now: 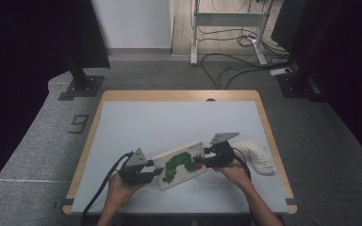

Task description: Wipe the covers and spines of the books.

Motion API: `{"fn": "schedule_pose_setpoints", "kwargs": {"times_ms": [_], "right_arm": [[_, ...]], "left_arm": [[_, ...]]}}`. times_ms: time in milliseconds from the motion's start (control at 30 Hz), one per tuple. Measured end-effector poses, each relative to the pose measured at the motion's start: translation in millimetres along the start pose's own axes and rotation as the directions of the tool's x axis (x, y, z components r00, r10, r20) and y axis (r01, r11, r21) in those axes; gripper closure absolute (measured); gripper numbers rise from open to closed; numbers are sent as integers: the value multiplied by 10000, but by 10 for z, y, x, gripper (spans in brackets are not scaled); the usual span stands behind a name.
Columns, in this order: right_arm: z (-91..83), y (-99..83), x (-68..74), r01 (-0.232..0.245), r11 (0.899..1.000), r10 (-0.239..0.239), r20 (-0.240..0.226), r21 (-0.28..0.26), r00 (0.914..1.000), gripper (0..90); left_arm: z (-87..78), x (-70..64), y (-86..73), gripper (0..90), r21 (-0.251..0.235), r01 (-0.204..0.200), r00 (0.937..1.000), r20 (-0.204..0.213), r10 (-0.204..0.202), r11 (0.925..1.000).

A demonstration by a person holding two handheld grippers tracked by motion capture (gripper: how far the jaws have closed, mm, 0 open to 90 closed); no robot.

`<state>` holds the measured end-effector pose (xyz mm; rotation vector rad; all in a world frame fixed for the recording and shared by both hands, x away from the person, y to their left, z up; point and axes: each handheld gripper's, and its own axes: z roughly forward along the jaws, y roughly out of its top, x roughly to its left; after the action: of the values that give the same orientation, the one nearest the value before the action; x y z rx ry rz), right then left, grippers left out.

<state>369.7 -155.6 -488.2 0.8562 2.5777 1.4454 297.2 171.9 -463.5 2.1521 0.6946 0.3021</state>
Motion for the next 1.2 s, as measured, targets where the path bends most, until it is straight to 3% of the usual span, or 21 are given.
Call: {"fn": "schedule_pose_setpoints", "kwargs": {"times_ms": [233, 367, 467, 933, 1200], "right_arm": [[-33, 24, 29, 291, 9992, -283, 270, -285, 9992, 509], [-26, 63, 78, 736, 9970, -721, 571, -229, 9958, 517], [-5, 104, 95, 945, 9954, -929, 776, -181, 9926, 520], [96, 306, 74, 1054, 9931, -978, 1323, -519, 9864, 530], [202, 283, -10, 864, 9956, -810, 1339, -355, 9877, 530]], "left_arm": [[-60, 8, 67, 666, -81, -173, 9991, -378, 169, 9998], [-80, 28, 112, 667, 40, -469, 9954, -831, 471, 9989], [-101, 72, 142, 666, 36, -525, 9949, -862, 526, 9986], [-68, 290, 217, 614, -68, -589, 9826, -1768, 567, 9982], [22, 366, 196, 606, 171, -305, 9849, -1698, 330, 9994]]}}
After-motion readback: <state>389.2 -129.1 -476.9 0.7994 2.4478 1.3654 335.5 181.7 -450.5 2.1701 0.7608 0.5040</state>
